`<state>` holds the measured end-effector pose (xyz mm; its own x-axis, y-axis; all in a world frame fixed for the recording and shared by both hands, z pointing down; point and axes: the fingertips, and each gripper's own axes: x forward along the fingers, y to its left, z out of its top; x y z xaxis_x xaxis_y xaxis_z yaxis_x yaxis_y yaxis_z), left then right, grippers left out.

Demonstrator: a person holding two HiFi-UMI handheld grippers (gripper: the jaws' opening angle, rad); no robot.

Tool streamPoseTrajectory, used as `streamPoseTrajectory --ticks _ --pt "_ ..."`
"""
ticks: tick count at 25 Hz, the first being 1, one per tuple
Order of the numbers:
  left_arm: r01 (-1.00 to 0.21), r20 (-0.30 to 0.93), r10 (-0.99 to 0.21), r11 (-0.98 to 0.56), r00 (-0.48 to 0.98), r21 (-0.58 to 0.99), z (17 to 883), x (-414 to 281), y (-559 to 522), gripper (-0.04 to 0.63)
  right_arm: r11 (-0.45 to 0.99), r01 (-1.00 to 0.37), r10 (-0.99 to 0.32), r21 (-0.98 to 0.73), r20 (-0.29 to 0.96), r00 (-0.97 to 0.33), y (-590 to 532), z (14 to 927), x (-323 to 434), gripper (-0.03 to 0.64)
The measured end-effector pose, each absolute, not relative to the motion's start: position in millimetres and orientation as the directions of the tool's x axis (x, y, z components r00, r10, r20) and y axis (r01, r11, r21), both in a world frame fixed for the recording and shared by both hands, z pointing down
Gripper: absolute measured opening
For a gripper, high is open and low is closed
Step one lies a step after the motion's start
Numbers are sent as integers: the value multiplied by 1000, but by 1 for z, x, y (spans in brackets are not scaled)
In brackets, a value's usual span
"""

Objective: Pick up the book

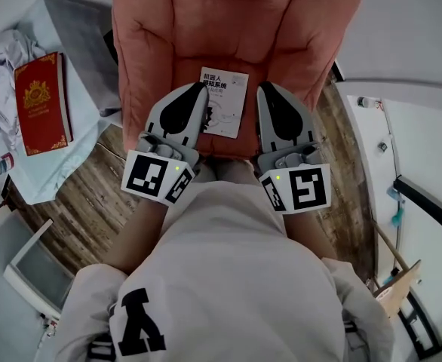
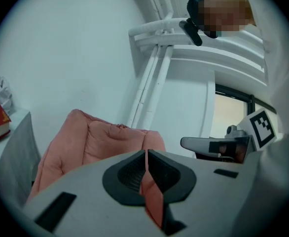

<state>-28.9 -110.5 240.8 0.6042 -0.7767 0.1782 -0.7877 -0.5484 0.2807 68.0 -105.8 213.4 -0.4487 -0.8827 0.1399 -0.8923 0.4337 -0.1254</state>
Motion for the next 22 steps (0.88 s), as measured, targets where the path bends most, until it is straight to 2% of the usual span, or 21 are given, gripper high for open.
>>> streamPoseTrajectory --ticks 8,11,16,17,18,19,22 --pt "-766 269 -724 -544 635 344 300 -36 -105 9 373 -907 -880 -195 237 -412 -98 281 69 35" --pt "-759 307 -700 -538 645 367 322 -39 -98 95 346 -916 -875 -204 282 -393 -93 309 70 36" --pt "-755 347 -677 -524 650 393 352 -43 -94 106 315 -921 -866 -230 328 -378 -91 338 72 38" --pt "-754 352 -672 -522 651 399 356 -43 -93 109 310 -922 -862 -233 341 -376 -90 344 72 55" --pt "-753 357 -669 -519 652 404 361 -43 -93 111 307 -922 -857 -237 353 -376 -91 350 72 117" --pt "-754 362 -667 -516 652 407 365 -43 -93 115 304 -922 -853 -239 362 -375 -91 355 71 147" --pt "-760 375 -666 -505 645 409 378 -46 -95 123 289 -927 -849 -239 384 -364 -92 369 69 149"
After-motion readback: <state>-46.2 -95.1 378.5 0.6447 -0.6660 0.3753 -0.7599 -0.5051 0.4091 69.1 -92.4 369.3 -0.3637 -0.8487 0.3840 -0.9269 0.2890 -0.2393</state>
